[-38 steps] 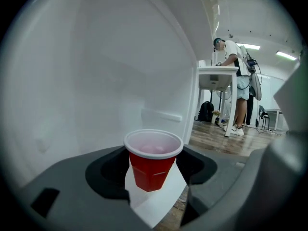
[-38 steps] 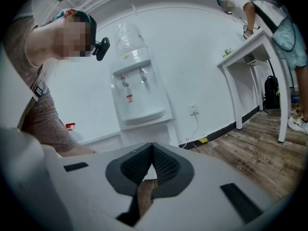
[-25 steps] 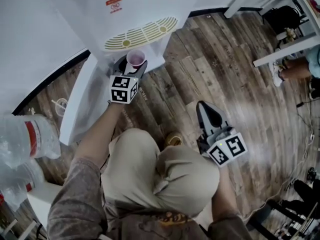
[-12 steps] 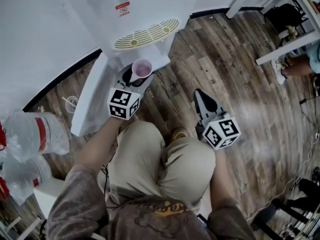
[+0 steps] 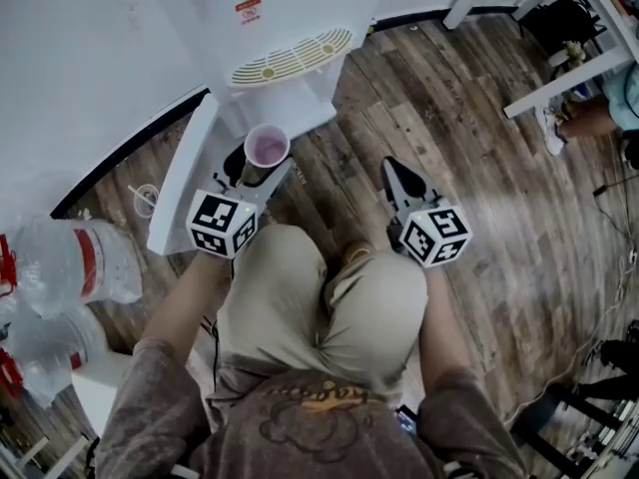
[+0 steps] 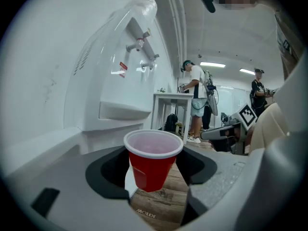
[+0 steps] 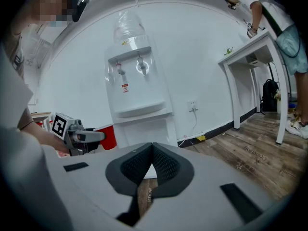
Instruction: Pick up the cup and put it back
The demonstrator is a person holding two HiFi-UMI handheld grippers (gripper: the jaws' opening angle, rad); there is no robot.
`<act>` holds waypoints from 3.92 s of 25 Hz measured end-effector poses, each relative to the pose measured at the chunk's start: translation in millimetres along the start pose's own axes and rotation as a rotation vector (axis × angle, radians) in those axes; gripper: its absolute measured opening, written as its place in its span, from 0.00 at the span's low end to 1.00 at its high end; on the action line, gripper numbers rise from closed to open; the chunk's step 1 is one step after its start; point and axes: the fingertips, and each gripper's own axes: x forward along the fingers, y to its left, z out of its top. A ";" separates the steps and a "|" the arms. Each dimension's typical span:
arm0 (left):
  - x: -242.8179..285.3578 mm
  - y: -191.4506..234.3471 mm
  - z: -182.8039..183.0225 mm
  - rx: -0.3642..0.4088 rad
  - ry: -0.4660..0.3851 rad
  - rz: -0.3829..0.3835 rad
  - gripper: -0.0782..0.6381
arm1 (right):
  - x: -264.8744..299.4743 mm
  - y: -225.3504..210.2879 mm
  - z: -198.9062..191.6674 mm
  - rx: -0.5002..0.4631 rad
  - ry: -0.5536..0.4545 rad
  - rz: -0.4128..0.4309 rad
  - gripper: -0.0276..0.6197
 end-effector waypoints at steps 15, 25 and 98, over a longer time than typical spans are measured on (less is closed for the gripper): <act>-40.4 -26.2 3.1 0.053 0.001 -0.002 0.53 | -10.8 2.6 5.1 -0.002 -0.022 0.013 0.05; -42.4 -26.7 2.7 0.046 -0.003 -0.005 0.53 | -12.0 4.5 4.7 0.001 -0.025 0.011 0.05; 221.8 155.5 -160.1 -0.034 0.053 0.349 0.53 | -46.4 -19.5 -11.4 0.154 -0.023 0.159 0.05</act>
